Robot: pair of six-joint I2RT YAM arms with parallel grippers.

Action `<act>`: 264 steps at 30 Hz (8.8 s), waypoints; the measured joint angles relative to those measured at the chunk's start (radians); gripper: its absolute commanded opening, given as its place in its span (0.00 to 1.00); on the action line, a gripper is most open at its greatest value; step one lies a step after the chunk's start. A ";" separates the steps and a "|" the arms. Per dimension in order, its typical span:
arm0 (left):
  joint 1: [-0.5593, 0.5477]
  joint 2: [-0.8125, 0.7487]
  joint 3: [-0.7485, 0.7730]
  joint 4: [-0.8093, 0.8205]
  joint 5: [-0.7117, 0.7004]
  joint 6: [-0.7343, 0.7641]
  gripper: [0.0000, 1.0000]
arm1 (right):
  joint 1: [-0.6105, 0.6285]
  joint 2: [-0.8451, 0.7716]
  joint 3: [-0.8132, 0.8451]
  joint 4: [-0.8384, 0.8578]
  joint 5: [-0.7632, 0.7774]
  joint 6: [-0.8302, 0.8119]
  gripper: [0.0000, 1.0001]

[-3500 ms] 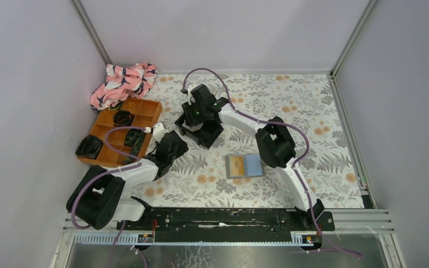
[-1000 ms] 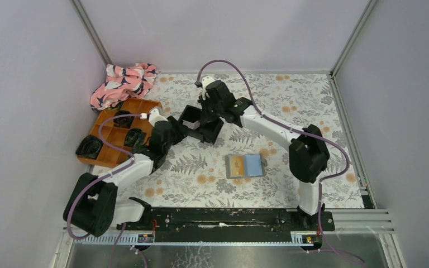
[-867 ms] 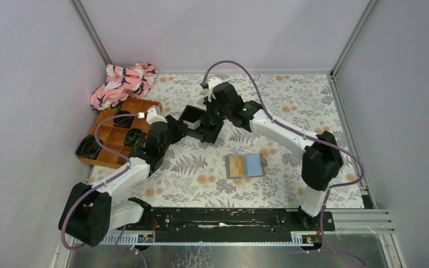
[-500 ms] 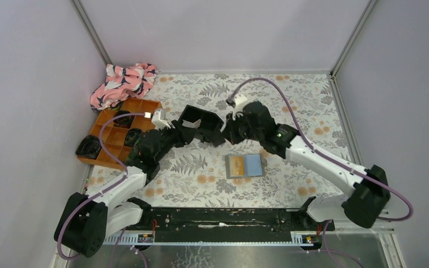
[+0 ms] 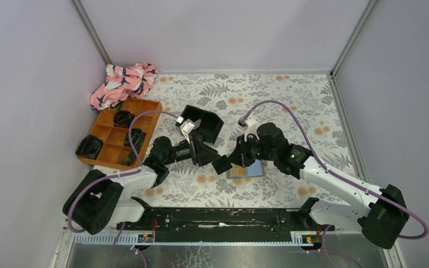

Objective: Put the credit cards into the card holder
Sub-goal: Pick up the credit card from the storage box, then insert the credit card into the card holder.

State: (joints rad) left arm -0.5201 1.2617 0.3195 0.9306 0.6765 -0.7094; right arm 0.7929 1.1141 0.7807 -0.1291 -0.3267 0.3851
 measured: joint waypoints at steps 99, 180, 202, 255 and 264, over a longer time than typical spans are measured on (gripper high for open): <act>-0.586 0.512 0.156 0.016 -1.185 -0.531 0.00 | -0.231 -0.006 -0.276 0.122 0.256 0.111 0.27; -0.586 0.718 0.190 0.174 -1.214 -0.758 0.00 | -0.308 0.143 -0.304 0.097 0.433 0.188 0.14; -0.608 0.763 0.211 0.207 -1.216 -0.807 0.00 | -0.311 0.156 -0.304 0.116 0.430 0.201 0.12; -0.659 0.567 0.373 -0.344 -1.235 -0.533 0.52 | -0.315 0.172 -0.304 0.144 0.361 0.200 0.12; -0.663 0.557 0.372 -0.367 -1.243 -0.496 0.39 | -0.315 0.175 -0.304 0.146 0.359 0.200 0.12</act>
State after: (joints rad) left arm -1.1831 1.8191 0.6910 0.5636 -0.5663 -1.2049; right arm 0.4774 1.2888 0.4763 0.0170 0.0322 0.5846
